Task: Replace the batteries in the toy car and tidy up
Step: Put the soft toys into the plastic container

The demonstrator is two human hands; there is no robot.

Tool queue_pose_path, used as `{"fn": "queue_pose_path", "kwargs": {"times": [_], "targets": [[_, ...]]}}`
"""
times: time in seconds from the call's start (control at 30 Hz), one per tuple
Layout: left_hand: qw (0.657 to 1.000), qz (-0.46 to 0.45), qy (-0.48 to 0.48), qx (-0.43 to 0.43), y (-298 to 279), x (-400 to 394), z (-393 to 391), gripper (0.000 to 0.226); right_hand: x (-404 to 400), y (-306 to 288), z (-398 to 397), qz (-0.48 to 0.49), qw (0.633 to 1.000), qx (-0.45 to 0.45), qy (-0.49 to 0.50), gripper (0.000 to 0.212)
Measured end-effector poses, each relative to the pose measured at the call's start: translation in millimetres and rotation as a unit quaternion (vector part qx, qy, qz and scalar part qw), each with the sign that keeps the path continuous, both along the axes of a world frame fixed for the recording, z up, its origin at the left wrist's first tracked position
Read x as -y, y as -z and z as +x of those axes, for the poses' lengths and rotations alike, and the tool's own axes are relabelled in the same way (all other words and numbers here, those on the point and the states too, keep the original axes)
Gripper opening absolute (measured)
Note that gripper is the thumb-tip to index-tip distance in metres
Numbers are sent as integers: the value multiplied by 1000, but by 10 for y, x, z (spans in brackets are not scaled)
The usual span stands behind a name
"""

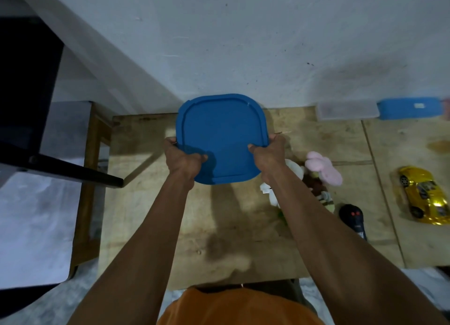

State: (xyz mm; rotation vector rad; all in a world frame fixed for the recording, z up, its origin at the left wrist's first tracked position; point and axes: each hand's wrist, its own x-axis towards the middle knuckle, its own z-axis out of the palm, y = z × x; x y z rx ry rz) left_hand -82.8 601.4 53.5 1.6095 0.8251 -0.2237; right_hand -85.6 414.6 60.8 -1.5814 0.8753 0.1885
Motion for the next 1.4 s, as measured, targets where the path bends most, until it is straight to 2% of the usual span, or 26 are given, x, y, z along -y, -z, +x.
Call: {"fn": "queue_pose_path", "kwargs": {"times": [0.23, 0.37, 0.6, 0.77, 0.87, 1.0, 1.13, 1.27, 1.4], "targets": [[999, -13, -13, -36, -42, 4, 84, 68, 29, 0, 0, 10, 1000, 2, 18, 44], [998, -11, -8, -53, -23, -50, 107, 73, 23, 7, -31, -8, 1000, 18, -15, 46], [999, 26, -27, 10, -128, 54, 25, 69, -69, 19, -75, -71, 993, 76, -57, 58], [993, 83, -44, 70, -339, 180, -134, 79, -149, -61, -166, -113, 982, 136, -72, 62], [986, 116, -32, 115, -447, 223, -345, 92, -134, -190, -310, -125, 974, 166, -95, 75], [982, 140, -10, 123, -552, 240, -756, 99, -35, -342, -715, -130, 969, 169, -126, 75], [980, 177, 5, 89, -575, 299, -1334, 105, 102, -378, -1282, -119, 964, 171, -166, 76], [972, 229, 23, 37, -504, 387, -2064, 114, 221, -195, -1912, -111, 962, 135, -212, 77], [968, 249, 30, -5, -362, 478, -2457, 117, 310, 68, -2221, -118, 959, 92, -240, 77]]}}
